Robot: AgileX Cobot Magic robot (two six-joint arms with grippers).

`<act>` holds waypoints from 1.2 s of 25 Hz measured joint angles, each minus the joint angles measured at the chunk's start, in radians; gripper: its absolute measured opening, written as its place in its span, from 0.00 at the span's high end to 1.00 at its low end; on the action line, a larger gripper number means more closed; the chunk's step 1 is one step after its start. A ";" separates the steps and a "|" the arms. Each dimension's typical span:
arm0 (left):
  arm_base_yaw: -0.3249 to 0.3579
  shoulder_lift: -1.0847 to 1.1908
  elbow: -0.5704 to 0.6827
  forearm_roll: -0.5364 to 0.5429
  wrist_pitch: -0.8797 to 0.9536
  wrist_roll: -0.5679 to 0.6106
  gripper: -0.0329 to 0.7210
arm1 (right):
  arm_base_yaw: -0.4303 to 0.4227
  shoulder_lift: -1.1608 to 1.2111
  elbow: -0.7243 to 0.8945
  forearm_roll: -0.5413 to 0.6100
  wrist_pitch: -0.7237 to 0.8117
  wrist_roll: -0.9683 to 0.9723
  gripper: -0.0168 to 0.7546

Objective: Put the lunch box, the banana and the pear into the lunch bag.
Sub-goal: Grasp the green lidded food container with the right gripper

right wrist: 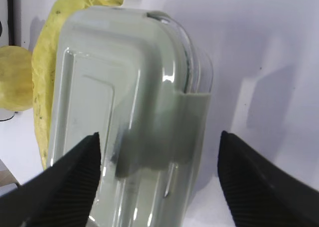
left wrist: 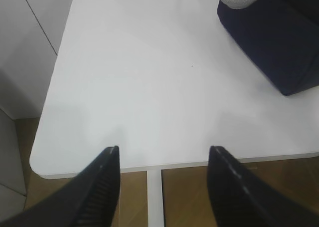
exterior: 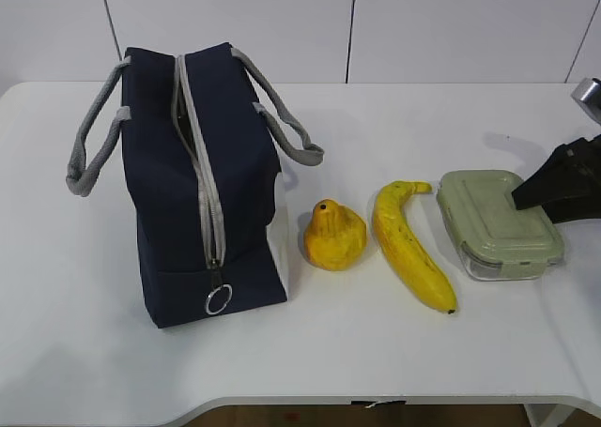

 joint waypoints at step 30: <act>0.000 0.000 0.000 0.000 0.000 0.000 0.39 | 0.006 0.000 0.000 0.000 0.000 0.060 0.23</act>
